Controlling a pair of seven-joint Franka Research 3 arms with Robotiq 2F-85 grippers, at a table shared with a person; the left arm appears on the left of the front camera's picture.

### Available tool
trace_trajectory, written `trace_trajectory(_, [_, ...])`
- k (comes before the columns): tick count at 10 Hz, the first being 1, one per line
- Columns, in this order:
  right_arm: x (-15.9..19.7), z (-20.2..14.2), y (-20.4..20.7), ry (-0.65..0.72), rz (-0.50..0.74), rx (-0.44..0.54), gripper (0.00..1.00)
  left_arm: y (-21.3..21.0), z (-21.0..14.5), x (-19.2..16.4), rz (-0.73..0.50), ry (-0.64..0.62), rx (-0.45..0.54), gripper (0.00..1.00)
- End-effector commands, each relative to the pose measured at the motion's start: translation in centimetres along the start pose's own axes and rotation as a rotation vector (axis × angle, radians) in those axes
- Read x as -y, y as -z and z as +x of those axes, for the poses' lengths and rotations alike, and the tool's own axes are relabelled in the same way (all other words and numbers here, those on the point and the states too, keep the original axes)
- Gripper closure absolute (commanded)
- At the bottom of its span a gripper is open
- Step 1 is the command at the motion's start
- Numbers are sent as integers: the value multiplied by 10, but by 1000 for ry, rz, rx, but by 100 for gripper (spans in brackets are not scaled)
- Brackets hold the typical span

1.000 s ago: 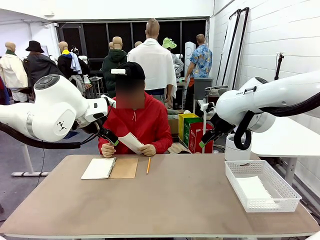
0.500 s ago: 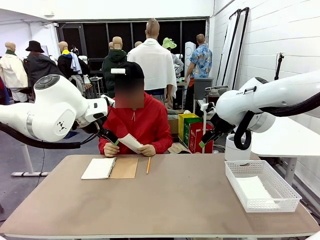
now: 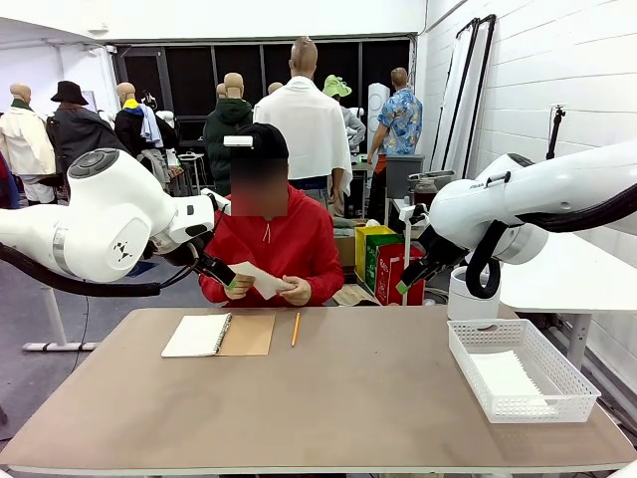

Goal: Sort the paper based on its condition.
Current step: If a person hands you a paper, place it in the Organizing basket , and if it's crumpled, put it in the Trash can.

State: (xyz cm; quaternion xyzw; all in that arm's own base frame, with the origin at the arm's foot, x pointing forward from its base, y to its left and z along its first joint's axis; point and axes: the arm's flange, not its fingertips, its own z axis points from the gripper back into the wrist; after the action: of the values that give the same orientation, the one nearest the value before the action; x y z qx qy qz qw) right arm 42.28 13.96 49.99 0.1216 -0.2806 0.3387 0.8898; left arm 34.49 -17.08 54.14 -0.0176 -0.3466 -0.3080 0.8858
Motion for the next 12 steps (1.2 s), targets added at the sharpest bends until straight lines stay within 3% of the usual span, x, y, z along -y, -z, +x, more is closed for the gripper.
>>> trace_trajectory(1, [0,0,0,0,-2,0,0,1,-2,-1,-4,-2,-1,0])
trace_trajectory(12, [0,0,0,0,-2,0,0,1,-2,-1,-4,-2,-1,0])
